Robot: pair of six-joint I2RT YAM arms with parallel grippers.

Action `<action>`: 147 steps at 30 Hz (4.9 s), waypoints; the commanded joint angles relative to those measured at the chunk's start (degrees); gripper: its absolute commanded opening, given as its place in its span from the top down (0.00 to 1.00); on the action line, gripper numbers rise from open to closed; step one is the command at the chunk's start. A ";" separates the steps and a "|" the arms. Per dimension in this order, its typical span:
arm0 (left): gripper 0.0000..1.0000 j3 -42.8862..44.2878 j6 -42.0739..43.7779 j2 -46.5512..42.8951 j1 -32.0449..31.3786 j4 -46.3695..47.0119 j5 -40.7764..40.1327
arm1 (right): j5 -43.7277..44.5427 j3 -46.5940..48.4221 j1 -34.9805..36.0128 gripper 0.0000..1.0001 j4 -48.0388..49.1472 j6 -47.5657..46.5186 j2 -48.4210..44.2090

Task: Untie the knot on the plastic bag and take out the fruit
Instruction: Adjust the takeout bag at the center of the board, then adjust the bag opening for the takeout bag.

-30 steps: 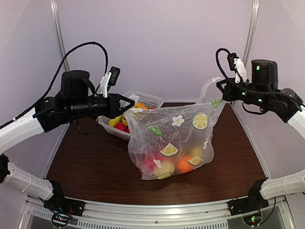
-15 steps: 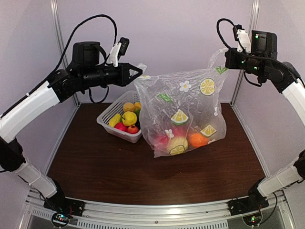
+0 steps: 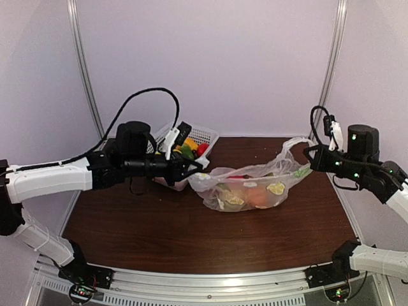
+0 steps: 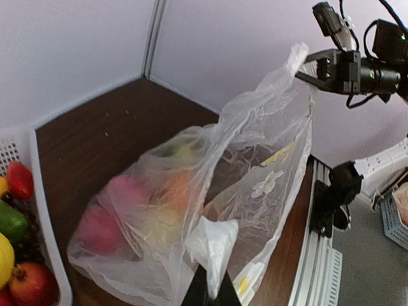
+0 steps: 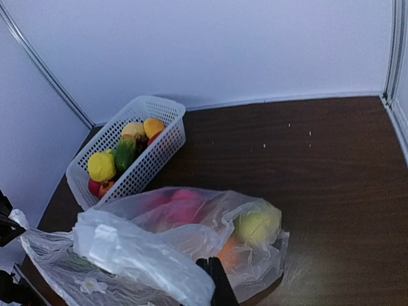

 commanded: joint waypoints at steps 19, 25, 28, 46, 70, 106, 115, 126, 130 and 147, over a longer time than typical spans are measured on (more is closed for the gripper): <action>0.24 -20.07 -19.98 -18.73 -12.02 1.89 -13.91 | -5.10 3.39 0.02 0.08 -12.15 -1.93 -11.12; 0.10 -21.18 -24.23 -18.65 -16.12 9.42 -13.99 | -5.64 3.81 -0.02 0.06 -11.05 -3.98 -10.01; 0.08 -19.42 -24.42 -15.39 -18.48 10.47 -15.37 | -6.70 0.85 0.02 0.06 -9.37 -2.84 -10.31; 0.10 -3.93 -22.62 3.27 -22.21 6.32 -28.97 | -10.75 -11.17 0.02 0.04 -4.50 1.55 -14.57; 1.00 -6.86 -17.31 3.86 -8.44 5.82 -26.48 | -27.81 -4.72 -0.01 0.00 -1.12 1.41 -14.59; 1.00 -13.87 0.12 0.04 -5.62 19.03 -9.66 | -19.17 4.16 12.43 0.02 -7.09 -14.20 15.60; 1.00 -12.50 -0.18 1.07 -5.59 18.30 -8.21 | -17.88 1.51 16.82 0.04 -3.80 -13.96 20.28; 1.00 -11.50 -0.50 2.08 -5.63 18.08 -7.77 | -14.13 0.15 17.45 0.18 2.85 -10.64 25.67; 1.00 -10.58 -0.53 2.84 -5.64 16.69 -8.30 | -13.81 0.49 17.49 0.52 6.02 -9.62 26.88; 0.89 -5.29 3.91 -0.35 -3.49 6.57 -16.54 | 10.96 13.49 7.72 1.00 -3.59 -11.73 12.74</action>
